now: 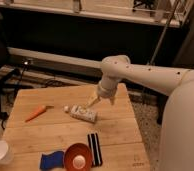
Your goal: Push the eraser across the table
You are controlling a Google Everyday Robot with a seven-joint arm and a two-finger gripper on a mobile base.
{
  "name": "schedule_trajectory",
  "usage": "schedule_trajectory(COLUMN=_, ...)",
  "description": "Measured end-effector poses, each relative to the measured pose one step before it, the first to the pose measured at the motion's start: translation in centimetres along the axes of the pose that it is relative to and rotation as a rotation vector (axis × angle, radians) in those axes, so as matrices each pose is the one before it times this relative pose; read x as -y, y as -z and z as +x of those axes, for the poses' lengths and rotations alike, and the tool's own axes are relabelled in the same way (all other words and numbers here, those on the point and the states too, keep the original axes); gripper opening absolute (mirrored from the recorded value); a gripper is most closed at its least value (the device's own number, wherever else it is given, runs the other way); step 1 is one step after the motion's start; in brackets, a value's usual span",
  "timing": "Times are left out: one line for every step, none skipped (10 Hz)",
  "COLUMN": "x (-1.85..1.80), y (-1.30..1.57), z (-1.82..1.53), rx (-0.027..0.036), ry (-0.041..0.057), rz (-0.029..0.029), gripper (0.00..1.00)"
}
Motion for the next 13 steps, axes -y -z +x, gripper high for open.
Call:
schedule_trajectory(x=0.079, y=-0.619, z=2.129, rx=-0.0321, ry=0.00727, rz=0.01569, gripper=0.8)
schedule_trajectory(x=0.324, y=-0.801, z=2.762, rx=-0.03561, ry=-0.00981, rz=0.02342, gripper=0.8)
schedule_trajectory(x=0.961, y=-0.951, z=2.884, rx=-0.03422, ry=-0.03272, rz=0.02153, gripper=0.8)
schedule_trajectory(x=0.225, y=-0.86, z=2.272, rx=-0.03152, ry=-0.02643, rz=0.00147, gripper=0.8)
schedule_trajectory(x=-0.415, y=-1.057, z=2.1, rx=-0.03601, ry=-0.01373, rz=-0.00245, gripper=0.78)
schedule_trajectory(x=-0.661, y=-1.36, z=2.421, rx=-0.04122, ry=-0.00404, rz=0.01152, gripper=0.7)
schedule_trajectory(x=-0.57, y=-1.109, z=1.533, rx=-0.02751, ry=-0.00224, rz=0.01151, gripper=0.6)
schedule_trajectory(x=-0.51, y=-0.923, z=0.886, rx=-0.01774, ry=-0.0003, rz=0.00957, gripper=0.52)
schedule_trajectory(x=-0.543, y=-1.192, z=0.971, rx=-0.01575, ry=-0.00464, rz=0.00719, gripper=0.4)
schedule_trajectory(x=-0.211, y=-0.872, z=0.567, rx=-0.00535, ry=-0.00379, rz=-0.00354, gripper=0.29)
schedule_trajectory(x=-0.273, y=-0.502, z=0.251, rx=0.00201, ry=0.00352, rz=-0.00746, gripper=0.21)
schedule_trajectory(x=-0.379, y=-0.551, z=0.311, rx=0.00348, ry=0.00765, rz=-0.00893, gripper=0.12)
schedule_trajectory(x=-0.55, y=-0.879, z=0.594, rx=0.00201, ry=0.0084, rz=-0.01571, gripper=0.02)
